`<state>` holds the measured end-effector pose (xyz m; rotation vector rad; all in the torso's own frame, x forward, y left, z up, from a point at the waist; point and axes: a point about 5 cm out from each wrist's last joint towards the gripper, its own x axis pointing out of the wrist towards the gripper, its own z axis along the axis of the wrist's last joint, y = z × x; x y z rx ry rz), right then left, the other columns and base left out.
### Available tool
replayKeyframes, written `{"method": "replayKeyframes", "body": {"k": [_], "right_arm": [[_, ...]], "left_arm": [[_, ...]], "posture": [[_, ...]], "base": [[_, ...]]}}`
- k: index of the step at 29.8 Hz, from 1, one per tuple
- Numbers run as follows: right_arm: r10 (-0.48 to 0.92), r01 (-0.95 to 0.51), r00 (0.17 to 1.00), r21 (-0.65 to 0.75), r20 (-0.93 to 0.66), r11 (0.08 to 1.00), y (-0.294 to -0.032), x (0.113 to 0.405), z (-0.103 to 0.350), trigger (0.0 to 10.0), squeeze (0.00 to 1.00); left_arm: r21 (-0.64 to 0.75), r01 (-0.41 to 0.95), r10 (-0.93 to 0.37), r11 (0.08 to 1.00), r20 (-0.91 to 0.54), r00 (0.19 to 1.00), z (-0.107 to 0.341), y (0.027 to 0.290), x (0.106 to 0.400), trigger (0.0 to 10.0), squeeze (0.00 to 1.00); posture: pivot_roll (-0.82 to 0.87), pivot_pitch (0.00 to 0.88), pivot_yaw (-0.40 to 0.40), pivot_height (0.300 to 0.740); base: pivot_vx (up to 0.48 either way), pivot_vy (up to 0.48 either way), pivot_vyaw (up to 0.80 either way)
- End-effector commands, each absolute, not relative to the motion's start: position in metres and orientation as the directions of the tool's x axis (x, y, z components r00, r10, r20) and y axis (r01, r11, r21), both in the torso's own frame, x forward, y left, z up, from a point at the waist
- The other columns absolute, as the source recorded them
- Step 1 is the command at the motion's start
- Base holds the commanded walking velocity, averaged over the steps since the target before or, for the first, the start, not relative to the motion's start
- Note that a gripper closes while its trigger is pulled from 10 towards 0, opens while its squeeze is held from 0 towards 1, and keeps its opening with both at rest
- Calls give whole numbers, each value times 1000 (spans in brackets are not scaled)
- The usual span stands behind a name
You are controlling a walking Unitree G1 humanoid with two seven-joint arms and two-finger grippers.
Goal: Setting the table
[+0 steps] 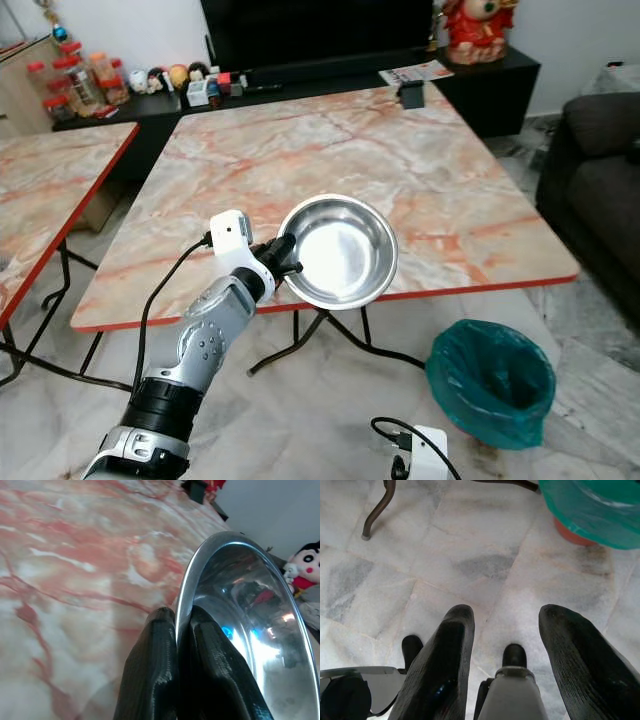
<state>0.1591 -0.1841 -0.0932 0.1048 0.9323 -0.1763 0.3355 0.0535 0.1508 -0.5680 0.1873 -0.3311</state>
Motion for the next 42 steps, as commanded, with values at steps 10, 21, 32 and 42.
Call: {"method": "replayKeyframes", "body": {"k": [10, 21, 32, 42], "right_arm": [[-82, 167, 588, 22, -804, 986, -177, 160, -93, 10000, 0], [-87, 164, 589, 14, -804, 986, -180, 161, -93, 10000, 0], [-89, 158, 589, 6, -803, 987, -184, 161, -92, 10000, 0], [-83, 155, 586, 11, -806, 988, -182, 160, -93, 10000, 0]], "left_arm": [[-594, 298, -368, 747, 4, 930, 173, 39, 339, 10000, 0], [-601, 302, -371, 740, 11, 929, 174, 37, 338, 10000, 0], [-609, 296, -365, 736, 12, 931, 174, 37, 337, 10000, 0], [-599, 319, -432, 734, -49, 901, 164, 31, 332, 10000, 0]], "posture": [[37, 6, 99, 740], [34, 11, 87, 740], [35, 18, 78, 740], [33, 21, 82, 740]], "base": [[261, 0, 161], [264, 0, 0], [264, 0, 0], [132, 0, 0]]}}
